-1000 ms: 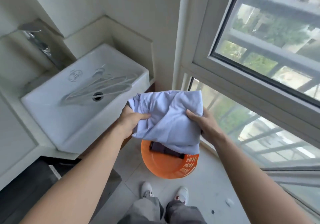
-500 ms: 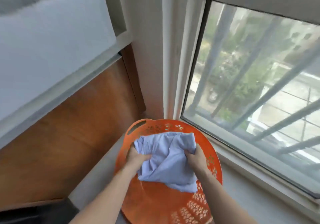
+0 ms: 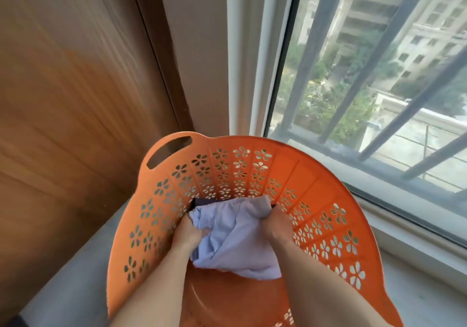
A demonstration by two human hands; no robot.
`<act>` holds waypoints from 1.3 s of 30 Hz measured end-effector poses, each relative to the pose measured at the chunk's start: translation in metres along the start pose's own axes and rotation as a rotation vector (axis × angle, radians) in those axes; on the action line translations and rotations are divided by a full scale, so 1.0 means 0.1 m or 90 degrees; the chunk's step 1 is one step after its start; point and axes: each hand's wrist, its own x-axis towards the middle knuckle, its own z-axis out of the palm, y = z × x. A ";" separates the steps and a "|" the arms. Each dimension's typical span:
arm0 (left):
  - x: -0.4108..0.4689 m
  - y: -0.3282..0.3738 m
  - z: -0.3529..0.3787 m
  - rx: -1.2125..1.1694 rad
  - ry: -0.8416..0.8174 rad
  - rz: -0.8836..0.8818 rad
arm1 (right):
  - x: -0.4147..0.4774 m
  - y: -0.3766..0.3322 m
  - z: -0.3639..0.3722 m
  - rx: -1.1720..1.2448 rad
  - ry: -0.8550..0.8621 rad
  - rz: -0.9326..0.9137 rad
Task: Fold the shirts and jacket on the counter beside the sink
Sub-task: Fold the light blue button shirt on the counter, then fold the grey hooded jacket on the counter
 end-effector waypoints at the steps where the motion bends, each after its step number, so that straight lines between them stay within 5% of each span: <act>1: 0.05 -0.03 0.03 0.057 -0.007 0.038 | 0.02 -0.02 0.07 0.047 0.018 0.015; 12: 0.33 -0.18 0.38 0.240 0.037 -0.010 | 0.17 0.24 0.66 -0.009 -0.210 -0.036; 17: 0.18 0.17 0.13 0.302 -0.098 -0.119 | -0.02 0.05 0.26 -0.110 -0.357 -0.121; 28: -2.15 2.65 -1.40 -0.073 -0.156 0.010 | -1.86 -1.32 -2.56 0.142 -0.213 -0.169; 39: -4.85 5.08 -2.63 -0.185 -0.228 0.152 | -4.03 -2.03 -5.76 0.196 -0.049 -0.260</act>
